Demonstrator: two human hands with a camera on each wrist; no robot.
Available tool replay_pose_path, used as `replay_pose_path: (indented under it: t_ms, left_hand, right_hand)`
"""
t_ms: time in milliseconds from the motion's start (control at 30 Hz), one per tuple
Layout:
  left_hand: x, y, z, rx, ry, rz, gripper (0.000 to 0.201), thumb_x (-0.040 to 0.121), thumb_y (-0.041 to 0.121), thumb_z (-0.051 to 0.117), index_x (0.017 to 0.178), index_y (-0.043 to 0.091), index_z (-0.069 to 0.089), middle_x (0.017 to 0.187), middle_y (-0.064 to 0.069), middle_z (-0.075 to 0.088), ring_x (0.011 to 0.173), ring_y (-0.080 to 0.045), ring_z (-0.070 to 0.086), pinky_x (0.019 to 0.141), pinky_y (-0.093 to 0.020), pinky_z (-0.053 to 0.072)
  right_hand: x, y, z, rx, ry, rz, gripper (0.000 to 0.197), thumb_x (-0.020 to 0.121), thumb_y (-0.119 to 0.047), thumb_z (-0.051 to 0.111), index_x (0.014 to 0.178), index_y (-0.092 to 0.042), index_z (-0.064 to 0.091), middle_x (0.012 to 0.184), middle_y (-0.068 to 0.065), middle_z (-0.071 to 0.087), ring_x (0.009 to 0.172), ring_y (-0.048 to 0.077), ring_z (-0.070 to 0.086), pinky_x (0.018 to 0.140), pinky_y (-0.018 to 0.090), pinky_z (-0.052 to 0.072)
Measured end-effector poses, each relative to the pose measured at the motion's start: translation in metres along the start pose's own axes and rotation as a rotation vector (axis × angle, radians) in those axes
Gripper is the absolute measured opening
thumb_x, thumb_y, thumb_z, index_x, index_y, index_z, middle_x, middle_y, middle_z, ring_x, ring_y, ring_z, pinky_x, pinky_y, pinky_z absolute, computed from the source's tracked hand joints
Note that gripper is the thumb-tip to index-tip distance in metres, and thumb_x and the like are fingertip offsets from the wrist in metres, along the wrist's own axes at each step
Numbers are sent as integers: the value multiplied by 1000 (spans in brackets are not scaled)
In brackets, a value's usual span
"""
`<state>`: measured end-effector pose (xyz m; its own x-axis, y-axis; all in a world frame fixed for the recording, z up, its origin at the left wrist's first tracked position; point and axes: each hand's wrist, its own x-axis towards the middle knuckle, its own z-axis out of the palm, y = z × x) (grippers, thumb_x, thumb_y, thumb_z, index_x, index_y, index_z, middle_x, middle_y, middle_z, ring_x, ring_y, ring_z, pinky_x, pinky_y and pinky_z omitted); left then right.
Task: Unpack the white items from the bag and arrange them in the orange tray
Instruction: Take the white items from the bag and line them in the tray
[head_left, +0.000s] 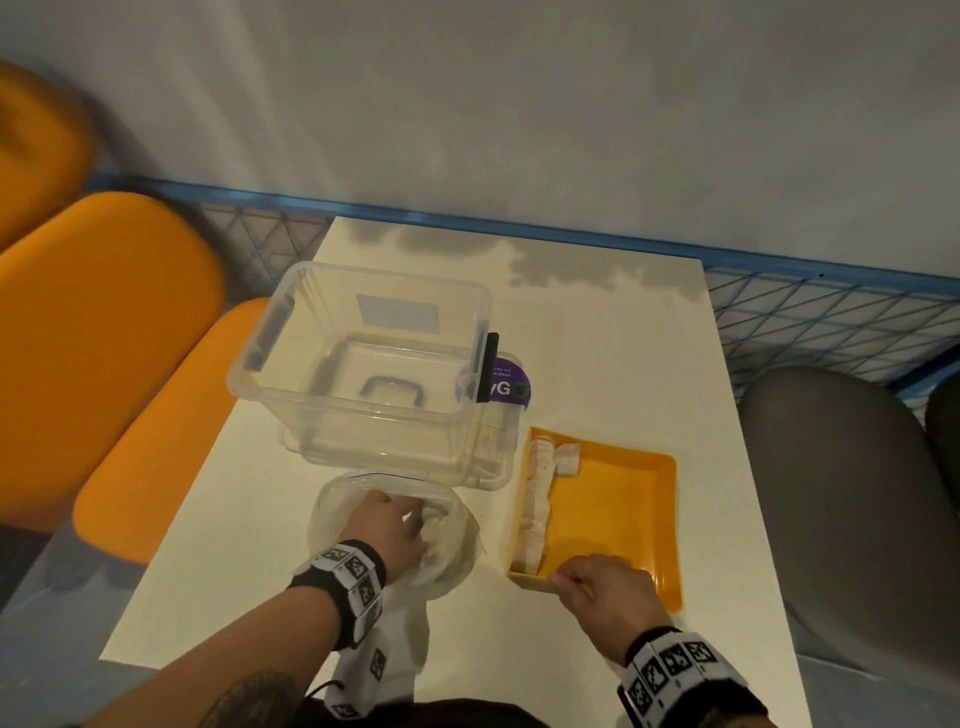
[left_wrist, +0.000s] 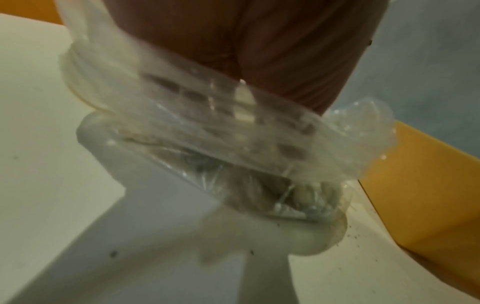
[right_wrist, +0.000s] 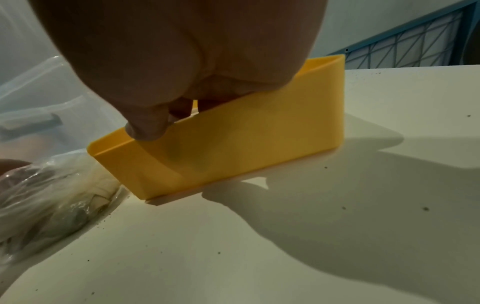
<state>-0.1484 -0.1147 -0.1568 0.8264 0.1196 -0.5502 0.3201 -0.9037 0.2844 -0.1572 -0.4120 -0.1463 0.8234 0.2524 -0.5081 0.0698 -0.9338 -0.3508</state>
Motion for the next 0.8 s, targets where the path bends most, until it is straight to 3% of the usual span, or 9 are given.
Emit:
replay_pose_path:
  t_ms: [67,133,200,267,400,500,600,700,800]
  left_hand:
    - [3,-2,7,6,31,-21,44,82,49,58,124,34,61,125,1,55,115,-25,57,96,-31,47]
    - [6,-2,11,-52,18,-17,42,79,54,44,106,31,66,114,3,64,103,-21,62,92,-27,46]
    - [5,0,7,-132,43,-45,20,84,45,53,78,29,63,88,4,69,87,-17,64,82,-24,45]
    - [1,-1,6,-182,68,-61,24,88,36,62,66,26,57,75,4,68,76,-16,63,71,-24,44]
    - [-9,-3,0,-285,51,-44,11,84,26,67,75,27,60,77,5,68,73,-13,62,68,-23,45]
    - [-7,1,0,-253,41,49,14,86,27,63,99,33,62,90,13,65,83,-8,62,83,-23,48]
    - [-2,5,9,-104,9,82,29,89,32,55,117,38,56,106,7,51,91,-16,59,93,-30,50]
    - [2,7,13,-34,4,63,18,91,35,53,109,33,57,112,3,50,99,-26,60,97,-40,50]
    - [3,10,12,4,36,69,18,91,30,51,106,27,59,99,6,48,94,-26,62,90,-37,50]
  right_hand:
    - [0,-1,0,1,-4,10,35,98,-56,39,111,-37,65,113,-15,66,110,15,53,97,35,39]
    - [0,-1,1,-5,-4,16,35,98,-56,38,111,-38,65,114,-14,66,110,15,54,98,36,39]
    - [-1,0,2,-5,4,14,35,97,-56,38,111,-38,65,113,-14,67,110,15,54,98,36,39]
    - [-1,0,3,-1,8,11,35,98,-56,38,111,-38,65,113,-14,67,110,14,55,98,36,39]
    - [-2,-2,1,7,-1,23,34,98,-55,39,110,-37,65,112,-14,67,109,14,55,98,35,38]
    - [-2,-4,-1,16,-6,40,34,98,-55,40,110,-37,66,113,-13,67,110,15,56,99,35,38]
    - [-1,-4,-1,7,-16,43,34,97,-56,39,111,-38,65,115,-12,67,111,16,56,100,36,37]
    - [-1,-3,0,-10,-18,46,35,98,-56,38,113,-38,65,116,-11,67,111,17,56,99,35,37]
    - [-2,-4,0,-7,-17,44,36,98,-56,38,114,-37,64,116,-12,66,112,17,55,99,35,37]
